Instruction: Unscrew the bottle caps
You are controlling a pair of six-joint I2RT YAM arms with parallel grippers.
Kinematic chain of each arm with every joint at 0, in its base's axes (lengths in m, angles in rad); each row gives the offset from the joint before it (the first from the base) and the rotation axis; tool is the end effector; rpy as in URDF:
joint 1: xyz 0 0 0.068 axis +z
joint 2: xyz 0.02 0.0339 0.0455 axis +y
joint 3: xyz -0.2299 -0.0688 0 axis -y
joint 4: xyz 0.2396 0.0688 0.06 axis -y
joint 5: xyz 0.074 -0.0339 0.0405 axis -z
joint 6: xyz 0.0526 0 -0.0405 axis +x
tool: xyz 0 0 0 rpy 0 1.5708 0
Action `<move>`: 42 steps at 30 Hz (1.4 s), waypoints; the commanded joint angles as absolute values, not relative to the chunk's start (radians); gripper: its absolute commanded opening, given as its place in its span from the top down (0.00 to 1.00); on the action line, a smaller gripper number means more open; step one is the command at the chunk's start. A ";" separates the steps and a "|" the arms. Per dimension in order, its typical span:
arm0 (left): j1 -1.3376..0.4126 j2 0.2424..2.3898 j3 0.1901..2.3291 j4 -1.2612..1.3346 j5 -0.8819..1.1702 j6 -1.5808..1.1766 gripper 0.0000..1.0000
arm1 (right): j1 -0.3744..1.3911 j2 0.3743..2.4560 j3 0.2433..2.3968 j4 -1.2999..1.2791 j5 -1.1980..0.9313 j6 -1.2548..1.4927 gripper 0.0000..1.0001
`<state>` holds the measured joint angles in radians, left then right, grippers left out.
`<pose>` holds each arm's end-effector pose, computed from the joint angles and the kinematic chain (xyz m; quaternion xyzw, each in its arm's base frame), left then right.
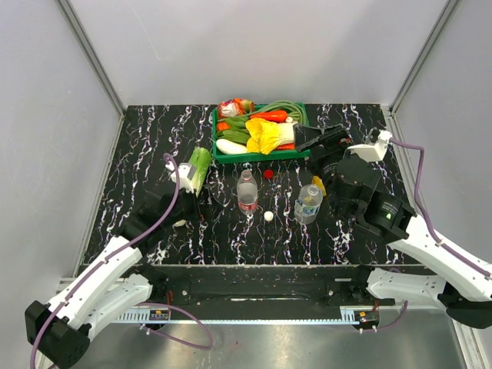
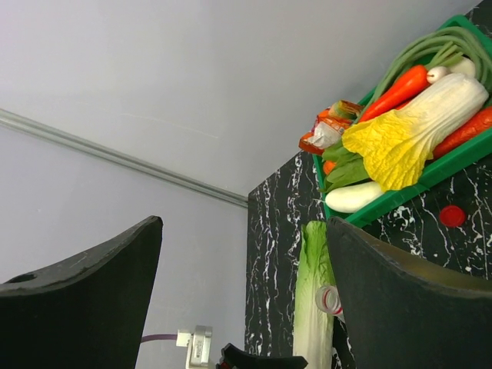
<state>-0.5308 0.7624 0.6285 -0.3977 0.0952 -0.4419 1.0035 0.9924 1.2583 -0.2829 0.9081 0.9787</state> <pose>0.1770 -0.1097 0.2357 0.0621 0.8651 -0.2683 0.4192 0.1511 0.1599 0.4250 0.2995 0.6446 0.3558 0.6068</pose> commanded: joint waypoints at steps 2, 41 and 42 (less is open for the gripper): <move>-0.531 0.772 0.658 -0.357 0.104 -0.422 0.01 | 1.009 0.959 1.218 -0.265 0.982 1.083 0.09; -0.531 0.712 0.657 -0.330 0.009 -0.406 0.01 | 1.009 0.845 0.848 0.311 0.558 0.364 0.00; -0.531 0.704 0.663 -0.330 0.006 -0.407 0.01 | 1.009 0.850 0.856 0.301 0.557 0.347 0.00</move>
